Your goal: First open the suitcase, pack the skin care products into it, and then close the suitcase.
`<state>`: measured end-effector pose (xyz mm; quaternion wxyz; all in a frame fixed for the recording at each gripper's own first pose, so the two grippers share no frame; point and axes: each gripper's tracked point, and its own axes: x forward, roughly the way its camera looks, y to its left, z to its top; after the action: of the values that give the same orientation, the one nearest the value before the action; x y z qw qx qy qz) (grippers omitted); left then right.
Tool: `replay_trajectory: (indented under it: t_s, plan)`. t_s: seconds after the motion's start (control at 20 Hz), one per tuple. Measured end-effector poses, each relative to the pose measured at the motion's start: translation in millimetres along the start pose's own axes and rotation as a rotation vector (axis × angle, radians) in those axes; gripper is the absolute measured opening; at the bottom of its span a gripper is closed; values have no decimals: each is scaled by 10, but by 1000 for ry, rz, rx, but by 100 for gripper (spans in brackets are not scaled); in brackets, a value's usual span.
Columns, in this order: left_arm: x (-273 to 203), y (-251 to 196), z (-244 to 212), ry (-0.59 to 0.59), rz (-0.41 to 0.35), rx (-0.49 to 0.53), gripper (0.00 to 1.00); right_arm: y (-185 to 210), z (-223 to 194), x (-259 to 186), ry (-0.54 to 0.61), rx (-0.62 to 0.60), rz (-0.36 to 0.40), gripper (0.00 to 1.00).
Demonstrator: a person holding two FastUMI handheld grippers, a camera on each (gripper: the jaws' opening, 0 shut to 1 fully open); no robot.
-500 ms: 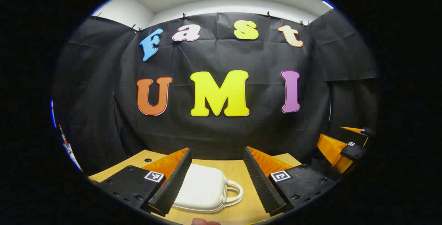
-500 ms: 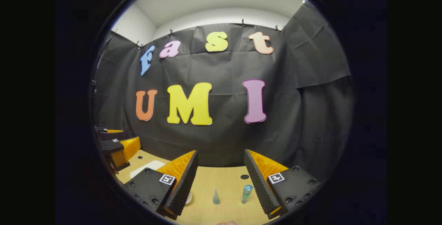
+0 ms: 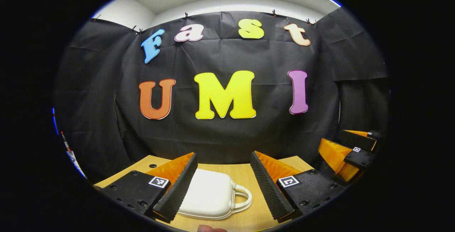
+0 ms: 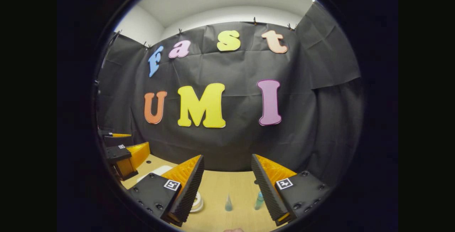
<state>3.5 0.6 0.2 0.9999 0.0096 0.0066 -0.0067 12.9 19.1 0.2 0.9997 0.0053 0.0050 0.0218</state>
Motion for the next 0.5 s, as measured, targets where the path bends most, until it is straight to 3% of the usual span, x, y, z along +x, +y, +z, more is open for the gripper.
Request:
replay_trajectory:
  t_s: [0.5]
  plan:
    - [150,24,-83,14,-8,2,96,15,24,143,-10,-4,14,79]
